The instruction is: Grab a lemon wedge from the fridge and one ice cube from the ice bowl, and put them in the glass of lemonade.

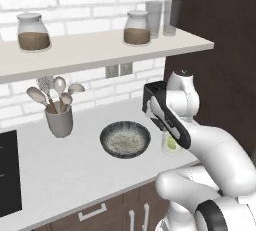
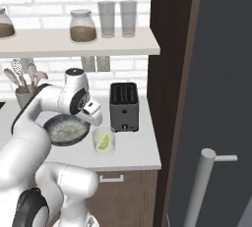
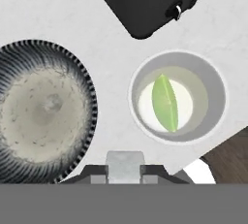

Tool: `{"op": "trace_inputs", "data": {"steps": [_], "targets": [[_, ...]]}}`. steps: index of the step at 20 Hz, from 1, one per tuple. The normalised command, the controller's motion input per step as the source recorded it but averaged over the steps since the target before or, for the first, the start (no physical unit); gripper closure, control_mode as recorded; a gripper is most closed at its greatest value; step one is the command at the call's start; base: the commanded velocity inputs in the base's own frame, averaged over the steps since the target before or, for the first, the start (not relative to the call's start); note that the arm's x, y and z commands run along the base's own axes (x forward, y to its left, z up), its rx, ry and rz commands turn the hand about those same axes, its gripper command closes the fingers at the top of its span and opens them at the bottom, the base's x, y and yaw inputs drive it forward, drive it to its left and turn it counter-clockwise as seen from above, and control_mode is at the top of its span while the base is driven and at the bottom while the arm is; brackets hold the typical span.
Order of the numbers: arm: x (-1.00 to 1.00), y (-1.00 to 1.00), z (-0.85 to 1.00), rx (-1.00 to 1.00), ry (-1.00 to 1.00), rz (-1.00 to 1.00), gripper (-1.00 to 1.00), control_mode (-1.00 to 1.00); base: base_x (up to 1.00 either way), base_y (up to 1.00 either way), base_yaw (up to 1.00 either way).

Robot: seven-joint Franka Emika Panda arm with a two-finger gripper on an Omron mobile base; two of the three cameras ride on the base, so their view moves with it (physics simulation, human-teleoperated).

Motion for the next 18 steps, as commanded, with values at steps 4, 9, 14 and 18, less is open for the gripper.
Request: {"op": "trace_inputs", "data": {"steps": [4,9,14,18], "targets": [[-0.07,-0.84,-0.41,0.01,0.00,-0.11,1.00,-1.00,0.00,0.00,0.00],[0.01,-0.24,-0.17,0.00,0.00,-0.02,1.00,-1.00,0.00,0.00,0.00],[0.17,0.00,-0.12,0.00,0.00,0.00,1.00,-1.00,0.00,0.00,0.00],[0.11,0.00,-0.11,0.00,0.00,0.00,1.00,-1.00,0.00,0.00,0.00]]}}
